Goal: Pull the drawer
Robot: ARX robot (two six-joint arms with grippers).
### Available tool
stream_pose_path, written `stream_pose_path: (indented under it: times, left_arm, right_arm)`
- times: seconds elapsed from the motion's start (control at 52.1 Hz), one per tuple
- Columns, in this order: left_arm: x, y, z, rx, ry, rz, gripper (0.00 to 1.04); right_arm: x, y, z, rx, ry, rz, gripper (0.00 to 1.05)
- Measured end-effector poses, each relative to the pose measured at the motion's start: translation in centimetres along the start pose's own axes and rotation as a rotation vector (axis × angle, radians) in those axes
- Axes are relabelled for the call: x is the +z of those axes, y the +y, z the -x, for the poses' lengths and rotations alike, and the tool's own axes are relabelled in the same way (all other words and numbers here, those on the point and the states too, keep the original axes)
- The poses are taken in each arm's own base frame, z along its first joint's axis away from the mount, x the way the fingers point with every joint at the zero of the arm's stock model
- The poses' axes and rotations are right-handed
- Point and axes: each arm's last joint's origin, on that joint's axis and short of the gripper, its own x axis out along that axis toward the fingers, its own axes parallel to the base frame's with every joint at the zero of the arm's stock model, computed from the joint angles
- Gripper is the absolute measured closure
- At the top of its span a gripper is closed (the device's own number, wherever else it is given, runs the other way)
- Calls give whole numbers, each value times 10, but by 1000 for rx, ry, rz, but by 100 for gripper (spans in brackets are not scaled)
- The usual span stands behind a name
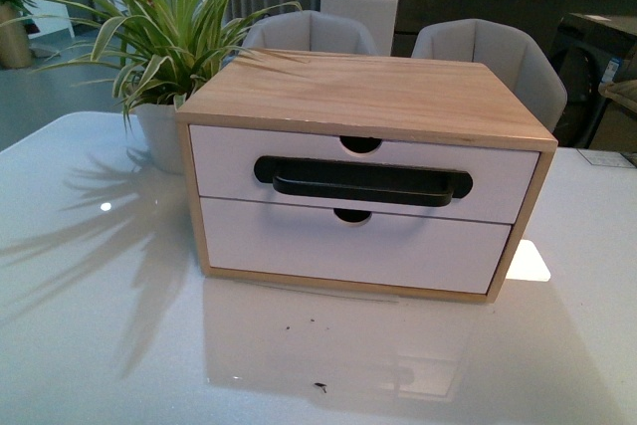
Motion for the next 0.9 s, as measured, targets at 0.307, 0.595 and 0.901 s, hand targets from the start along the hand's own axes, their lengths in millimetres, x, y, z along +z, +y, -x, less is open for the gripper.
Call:
stream_pose_path:
  times: [0.307, 0.595, 0.901]
  left_arm:
    - [16, -27, -74, -410, 87, -254, 7]
    - [35, -51, -129, -705, 114, -506, 7]
    - [24, -64, -180, -791, 234, -785, 7]
  right_arm:
    - [35, 8, -48, 167, 196, 271, 9]
    - [53, 28, -108, 314, 311, 564, 9]
    - [49, 39, -154, 419, 371, 749, 9]
